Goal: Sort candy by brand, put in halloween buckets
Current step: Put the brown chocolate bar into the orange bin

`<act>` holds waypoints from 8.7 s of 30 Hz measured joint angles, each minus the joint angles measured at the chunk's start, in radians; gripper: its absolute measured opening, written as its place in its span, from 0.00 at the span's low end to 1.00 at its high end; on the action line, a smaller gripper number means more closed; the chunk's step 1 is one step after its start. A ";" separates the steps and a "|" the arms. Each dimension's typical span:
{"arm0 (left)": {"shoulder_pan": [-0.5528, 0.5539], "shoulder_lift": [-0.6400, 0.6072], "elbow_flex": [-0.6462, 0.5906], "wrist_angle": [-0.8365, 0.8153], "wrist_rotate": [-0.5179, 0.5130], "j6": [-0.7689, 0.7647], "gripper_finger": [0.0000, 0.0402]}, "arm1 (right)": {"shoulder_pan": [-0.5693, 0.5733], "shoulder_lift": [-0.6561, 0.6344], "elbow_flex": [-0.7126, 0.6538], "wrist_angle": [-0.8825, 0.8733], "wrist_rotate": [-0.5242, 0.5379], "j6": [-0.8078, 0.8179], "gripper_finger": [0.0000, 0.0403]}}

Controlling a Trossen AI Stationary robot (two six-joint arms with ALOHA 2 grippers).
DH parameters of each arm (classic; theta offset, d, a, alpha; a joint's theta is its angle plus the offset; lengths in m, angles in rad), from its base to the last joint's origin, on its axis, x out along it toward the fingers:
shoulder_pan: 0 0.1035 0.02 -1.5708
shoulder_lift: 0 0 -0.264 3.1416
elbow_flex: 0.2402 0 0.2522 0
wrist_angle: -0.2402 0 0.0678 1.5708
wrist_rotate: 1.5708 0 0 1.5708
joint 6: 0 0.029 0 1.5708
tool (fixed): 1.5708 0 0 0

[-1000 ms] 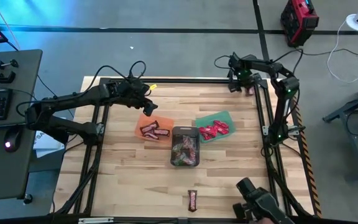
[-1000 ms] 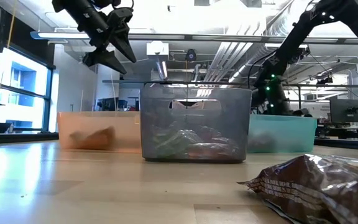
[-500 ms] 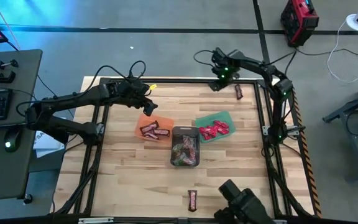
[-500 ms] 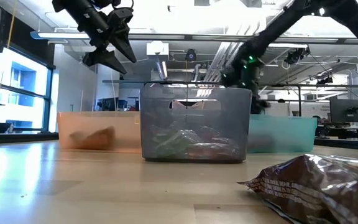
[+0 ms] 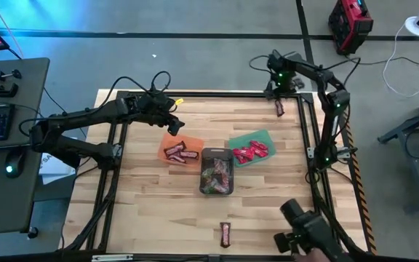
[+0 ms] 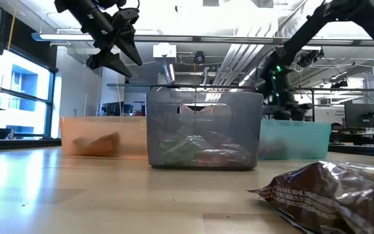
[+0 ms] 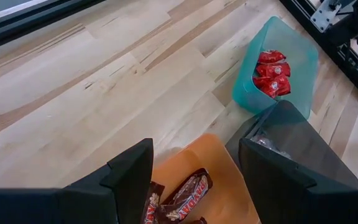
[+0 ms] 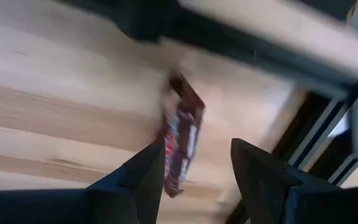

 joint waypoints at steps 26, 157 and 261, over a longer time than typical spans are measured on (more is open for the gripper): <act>0.000 0.000 0.000 0.000 -0.005 0.014 0.57 | 0.051 -0.119 -0.196 0.249 -0.191 -0.093 0.15; 0.298 0.925 0.576 -0.261 -0.003 1.191 0.10 | 0.640 -0.662 -0.119 0.426 -0.029 0.200 0.61; -0.579 -0.224 -0.144 -0.022 -0.109 -0.183 0.53 | 1.673 0.217 0.525 -0.207 0.056 1.449 0.08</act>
